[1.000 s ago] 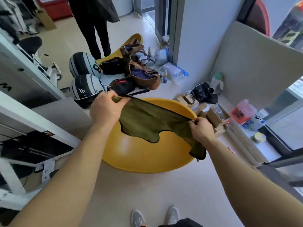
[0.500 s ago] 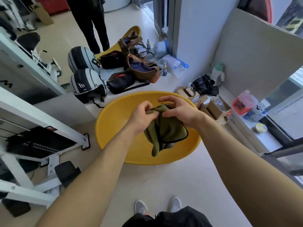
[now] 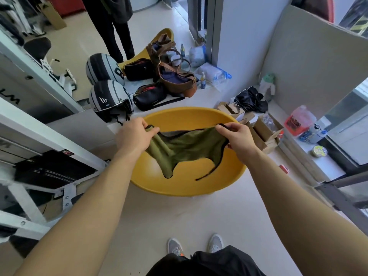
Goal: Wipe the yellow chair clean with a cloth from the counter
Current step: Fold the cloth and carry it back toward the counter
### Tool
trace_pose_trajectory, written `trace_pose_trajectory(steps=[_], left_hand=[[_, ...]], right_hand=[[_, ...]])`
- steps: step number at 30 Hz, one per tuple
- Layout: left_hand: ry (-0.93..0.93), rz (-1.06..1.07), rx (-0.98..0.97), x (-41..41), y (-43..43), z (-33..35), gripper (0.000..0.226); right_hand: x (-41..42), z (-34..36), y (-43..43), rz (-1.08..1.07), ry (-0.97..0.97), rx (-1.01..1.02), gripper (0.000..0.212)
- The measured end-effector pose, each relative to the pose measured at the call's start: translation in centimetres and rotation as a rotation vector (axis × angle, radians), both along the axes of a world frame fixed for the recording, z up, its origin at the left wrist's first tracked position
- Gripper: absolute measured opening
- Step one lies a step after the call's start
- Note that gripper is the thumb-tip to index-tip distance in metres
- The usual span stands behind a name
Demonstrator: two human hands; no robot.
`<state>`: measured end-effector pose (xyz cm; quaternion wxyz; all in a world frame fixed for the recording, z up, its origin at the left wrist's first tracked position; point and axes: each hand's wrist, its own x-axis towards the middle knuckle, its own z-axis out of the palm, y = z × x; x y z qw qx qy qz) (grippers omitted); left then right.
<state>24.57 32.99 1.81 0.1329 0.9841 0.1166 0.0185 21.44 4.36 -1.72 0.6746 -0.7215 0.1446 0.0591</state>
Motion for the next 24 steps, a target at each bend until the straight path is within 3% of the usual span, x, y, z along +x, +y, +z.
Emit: trace_pose_trajectory(steps=[2, 4, 9, 12, 15, 17, 21, 24], left_hand=[[0.072, 0.009, 0.148, -0.9, 0.5, -0.3, 0.049], [0.160, 0.001, 0.111, -1.5, 0.5, -1.1, 0.057], [0.394, 0.145, -0.770, -3.2, -1.3, -2.5, 0.057], [0.533, 0.223, -1.120, -4.4, -3.2, -2.7, 0.031], [0.547, 0.241, -1.365, -5.4, -4.5, -2.6, 0.010], [0.489, 0.281, -1.486, -5.9, -4.8, -2.4, 0.018], [0.462, 0.339, -1.684, -6.3, -4.6, -1.6, 0.029], [0.410, 0.316, -1.712, -6.4, -4.2, -1.4, 0.039]], right_hand=[[-0.1, 0.1, 0.5, 0.015, 0.026, 0.015, 0.017], [-0.2, 0.2, 1.4, 0.023, 0.094, 0.126, 0.013], [-1.0, 1.0, 3.9, 0.162, 0.186, 0.196, 0.017], [-2.0, 0.6, 5.3, 0.256, 0.188, 0.241, 0.024], [-3.0, -0.3, 6.5, 0.249, 0.133, 0.150, 0.026], [-3.5, -0.7, 7.3, 0.174, 0.082, 0.105, 0.018], [-4.3, -1.1, 8.4, 0.085, 0.110, 0.287, 0.009], [-4.5, -0.7, 9.1, 0.086, 0.120, 0.424, 0.010]])
